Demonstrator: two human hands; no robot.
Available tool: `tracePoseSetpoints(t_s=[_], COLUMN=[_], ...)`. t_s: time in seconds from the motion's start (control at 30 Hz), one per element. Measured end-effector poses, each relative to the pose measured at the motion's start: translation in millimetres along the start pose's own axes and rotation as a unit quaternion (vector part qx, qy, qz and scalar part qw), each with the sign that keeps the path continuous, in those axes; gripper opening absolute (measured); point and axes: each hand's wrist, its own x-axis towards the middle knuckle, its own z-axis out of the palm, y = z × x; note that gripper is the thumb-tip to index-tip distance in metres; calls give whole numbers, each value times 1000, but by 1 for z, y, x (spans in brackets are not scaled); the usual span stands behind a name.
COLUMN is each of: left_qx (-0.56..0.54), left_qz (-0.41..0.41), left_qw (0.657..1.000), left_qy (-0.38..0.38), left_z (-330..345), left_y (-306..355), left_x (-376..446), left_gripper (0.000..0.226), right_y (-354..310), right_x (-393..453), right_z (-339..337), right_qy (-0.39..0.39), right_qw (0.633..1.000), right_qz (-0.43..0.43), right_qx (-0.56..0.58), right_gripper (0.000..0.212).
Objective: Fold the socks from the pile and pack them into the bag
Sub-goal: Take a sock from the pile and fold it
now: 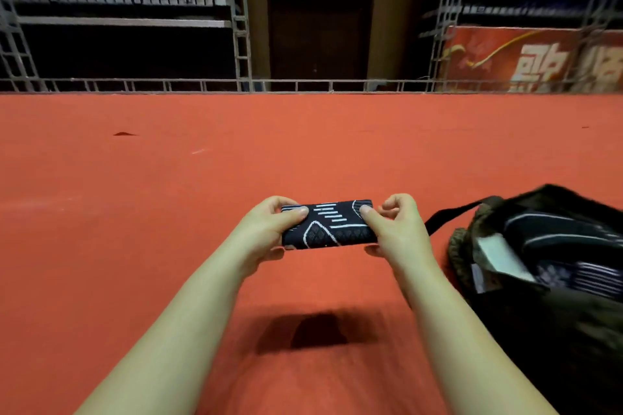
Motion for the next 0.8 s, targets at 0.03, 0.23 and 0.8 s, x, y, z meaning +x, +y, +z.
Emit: tracePoseSetpoints(t_s=[0.03, 0.23, 0.8], left_qx=[7, 13, 308], left_qz=[18, 75, 221], left_qw=[1000, 994, 920], left_qy=[-3, -75, -95], left_z=[13, 106, 305], left_y=[15, 83, 124], left_x=[-3, -21, 33], left_gripper=[8, 11, 21], right_y=[-10, -63, -18], right_x=[-3, -25, 48], right_z=[-17, -131, -321], right_qy=[22, 60, 103], right_qw=[999, 981, 988], right_qz=[-37, -148, 88], right_qx=[-21, -114, -70], right_gripper=[24, 28, 36])
